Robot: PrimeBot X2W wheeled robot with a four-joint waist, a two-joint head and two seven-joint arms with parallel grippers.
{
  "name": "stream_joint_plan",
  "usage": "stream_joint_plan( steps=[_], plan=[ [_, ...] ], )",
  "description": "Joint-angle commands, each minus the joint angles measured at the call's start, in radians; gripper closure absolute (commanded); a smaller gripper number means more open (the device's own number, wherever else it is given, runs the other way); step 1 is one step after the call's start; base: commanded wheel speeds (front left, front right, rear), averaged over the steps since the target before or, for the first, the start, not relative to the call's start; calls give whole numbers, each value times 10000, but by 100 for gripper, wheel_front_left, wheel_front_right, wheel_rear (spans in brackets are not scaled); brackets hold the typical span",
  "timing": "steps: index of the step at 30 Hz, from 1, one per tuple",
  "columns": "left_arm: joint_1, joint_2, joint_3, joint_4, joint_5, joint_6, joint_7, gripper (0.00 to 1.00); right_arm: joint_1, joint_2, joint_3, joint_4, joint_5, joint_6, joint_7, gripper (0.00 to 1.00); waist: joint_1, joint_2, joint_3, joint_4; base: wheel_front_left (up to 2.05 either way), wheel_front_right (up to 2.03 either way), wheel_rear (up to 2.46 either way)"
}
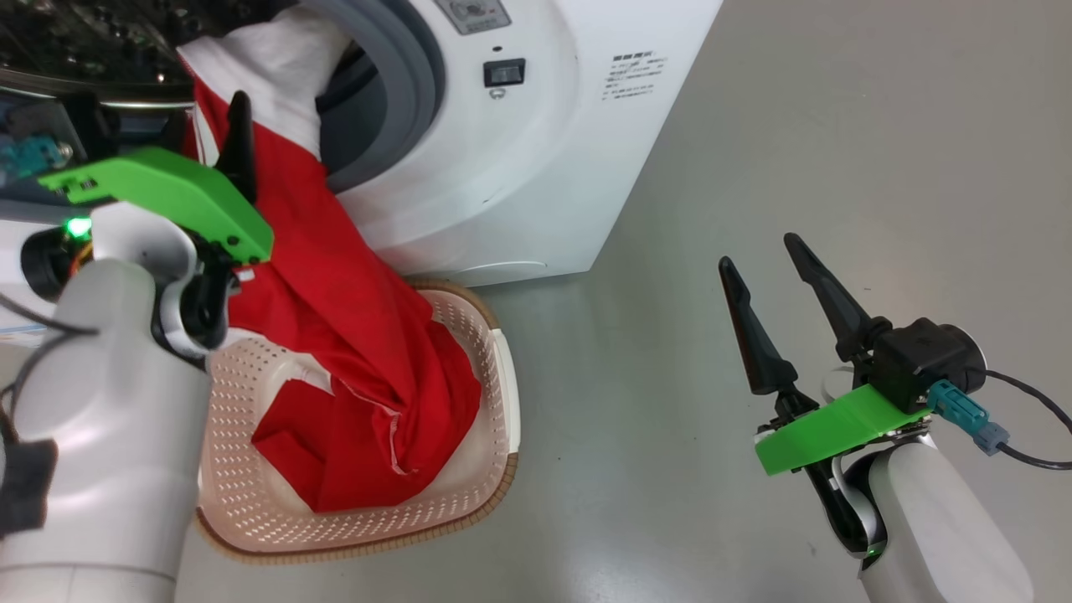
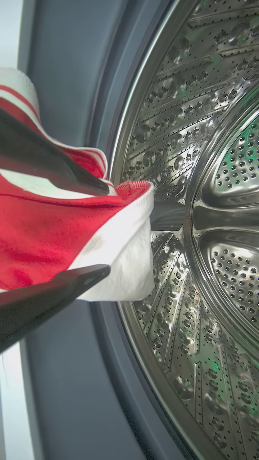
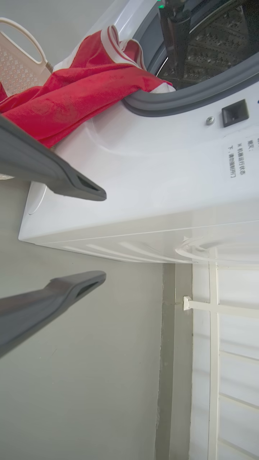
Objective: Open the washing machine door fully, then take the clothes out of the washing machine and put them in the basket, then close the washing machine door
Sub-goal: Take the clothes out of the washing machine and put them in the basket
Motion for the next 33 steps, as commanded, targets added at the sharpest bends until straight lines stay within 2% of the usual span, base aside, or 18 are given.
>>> stream_joint_plan(
  steps=[1, 10, 17, 18, 19, 33],
  plan=[
    [-383, 416, 202, 135, 11, -123, 28, 0, -55, 39, 272, -187, 25, 63, -65, 0, 0, 0, 27, -49, 0, 0, 0],
    [-1442, 427, 94, 2290, -89, -313, 295, 0, -112, 56, 387, -166, 104, 63, -65, 0, 0, 0, 125, -321, 0, 0, 0],
    [-1825, 544, -60, 3346, -15, -402, 222, 0, -125, 74, 405, -149, 178, 63, -65, 0, 0, 0, 155, -489, 0, 0, 0],
    [-1863, 539, -76, 3431, -17, -449, 166, 61, -122, 76, 385, -152, 190, 63, -65, 0, 0, 0, 155, -488, 0, 0, 0],
    [-1897, 539, -94, 3495, -9, -485, 61, 100, -115, 78, 367, -154, 197, 63, -65, 0, 0, 0, 156, -483, 0, 0, 0],
    [-1835, 476, -185, 3625, -65, -1042, -1942, 100, 1, 98, 250, -139, 188, 63, -65, 0, 0, 0, 11, -276, 0, 0, 0]
  ],
)
